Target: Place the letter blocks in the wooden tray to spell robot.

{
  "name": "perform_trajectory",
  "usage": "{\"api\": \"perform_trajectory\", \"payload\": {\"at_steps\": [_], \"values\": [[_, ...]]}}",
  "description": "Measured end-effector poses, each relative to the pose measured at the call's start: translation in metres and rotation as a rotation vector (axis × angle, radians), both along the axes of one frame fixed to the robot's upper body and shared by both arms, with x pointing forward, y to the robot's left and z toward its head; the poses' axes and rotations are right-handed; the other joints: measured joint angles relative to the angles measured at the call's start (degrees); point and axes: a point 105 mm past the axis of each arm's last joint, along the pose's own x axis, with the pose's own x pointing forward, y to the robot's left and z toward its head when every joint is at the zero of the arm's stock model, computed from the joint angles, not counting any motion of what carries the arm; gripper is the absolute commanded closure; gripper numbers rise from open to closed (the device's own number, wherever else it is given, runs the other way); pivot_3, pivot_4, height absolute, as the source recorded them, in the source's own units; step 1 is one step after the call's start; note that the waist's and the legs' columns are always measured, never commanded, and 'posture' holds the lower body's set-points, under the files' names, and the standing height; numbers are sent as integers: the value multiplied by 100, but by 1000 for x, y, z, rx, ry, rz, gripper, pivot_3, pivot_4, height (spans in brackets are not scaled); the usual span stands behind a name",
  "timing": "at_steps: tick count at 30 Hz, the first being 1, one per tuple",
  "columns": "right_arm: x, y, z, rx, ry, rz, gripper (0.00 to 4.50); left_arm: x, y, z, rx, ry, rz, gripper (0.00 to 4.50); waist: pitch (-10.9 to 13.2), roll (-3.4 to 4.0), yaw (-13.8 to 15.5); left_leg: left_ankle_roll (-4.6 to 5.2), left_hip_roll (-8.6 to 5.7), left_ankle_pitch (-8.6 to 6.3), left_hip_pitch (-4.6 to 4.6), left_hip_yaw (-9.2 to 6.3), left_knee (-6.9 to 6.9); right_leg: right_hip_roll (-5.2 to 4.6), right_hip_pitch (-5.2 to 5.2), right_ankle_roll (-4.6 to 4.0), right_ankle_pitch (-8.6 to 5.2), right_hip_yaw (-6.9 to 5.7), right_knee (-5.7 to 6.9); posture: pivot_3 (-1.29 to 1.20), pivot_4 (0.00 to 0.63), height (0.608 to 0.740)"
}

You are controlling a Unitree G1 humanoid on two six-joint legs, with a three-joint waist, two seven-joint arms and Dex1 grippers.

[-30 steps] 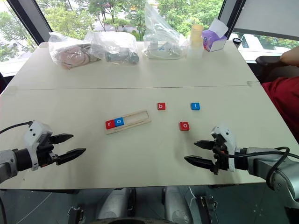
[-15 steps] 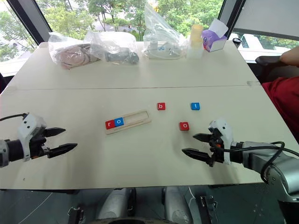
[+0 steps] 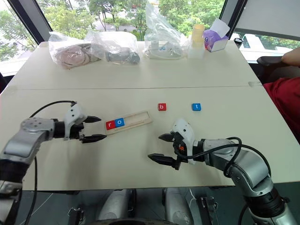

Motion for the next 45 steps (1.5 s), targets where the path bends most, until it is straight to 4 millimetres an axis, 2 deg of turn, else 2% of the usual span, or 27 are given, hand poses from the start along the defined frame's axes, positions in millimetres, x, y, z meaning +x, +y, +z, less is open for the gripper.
{"api": "perform_trajectory", "payload": {"at_steps": [6, 9, 12, 13, 14, 19, 22, 28, 34, 35, 36, 42, 45], "values": [[-1, -2, -4, -19, -8, -30, 48, 8, -18, -5, 7, -23, -68, 0, -2, 0, -4, 0, 1, 0, 4, -3, 3, 5, 3, 1, 1, 0, 7, 0, 150, 740], [1, -4, -5, -28, -17, -50, 48, 11, -21, -9, 7, -42, -76, 0, -10, 0, 11, 0, 0, 0, 9, -4, 8, 3, 13, 2, 1, 0, 8, 0, 150, 740], [2, -4, -5, -29, -22, -60, 0, 11, -22, -12, -1, -46, -86, 758, -21, 0, 14, 0, 0, 0, 18, -5, 10, 1, 26, 2, 0, -1, 7, 0, 150, 740], [2, -4, -5, -29, -22, -61, 0, 11, -23, -13, -6, -45, -87, 1199, -26, -1, 13, 0, 1, 0, 20, -6, 10, 1, 30, 2, 0, -1, 7, 0, 150, 740], [2, -5, -5, -29, -21, -63, 0, 11, -23, -13, -6, -47, -88, 1384, -29, -1, 12, 0, 1, 0, 24, -7, 11, 1, 34, 1, 0, -2, 7, 0, 150, 740], [4, -9, -3, -28, -33, -85, 0, 11, -23, -14, -7, -44, -90, 1383, -35, 0, 6, 0, 1, 0, 33, -12, 10, 2, 44, 0, -1, -2, 6, 0, 150, 740], [11, -19, 1, -20, -48, -145, 0, 11, -24, -11, -5, -43, -110, 1383, -35, -1, 8, 0, 1, 0, 31, -12, 10, 1, 44, 0, -1, -2, 5, 0, 150, 740], [16, -44, 3, 1, -46, -265, 0, -4, -36, -4, 64, -20, -344, 1383, -35, -2, 6, 0, 0, 0, 20, -8, 8, 3, 38, 2, -1, -9, 0, 0, 150, 740], [16, -55, -5, -6, -29, -332, 0, 10, -43, -3, 102, -44, -421, 1383, -34, -2, -11, 1, -6, 0, 20, -6, 10, 9, 38, 2, -1, -9, 0, 0, 150, 740], [16, -55, -6, -4, -27, -340, 0, 10, -45, -4, 100, -39, -426, 372, -34, -2, -13, 1, -6, 0, 20, -6, 10, 10, 38, 2, 0, -9, 0, 0, 150, 740], [16, -54, -7, 2, -26, -346, 0, 10, -46, -7, 108, -29, -432, 57, -34, -2, -18, 1, -6, 0, 19, -6, 10, 11, 37, 3, 0, -9, 0, 0, 150, 740], [19, -56, -8, -3, -39, -393, 0, 3, -46, -10, 103, 3, -443, 19, -35, -1, -17, 1, 1, 0, 21, -12, 8, 9, 36, 4, 0, -9, 2, 0, 150, 740], [33, -52, 1, 35, -85, -439, 0, 2, -44, -11, 97, -8, -416, 19, -36, -2, -38, 1, 1, 0, 25, -15, 9, 11, 36, 4, 1, -6, 7, 0, 150, 740]]}}
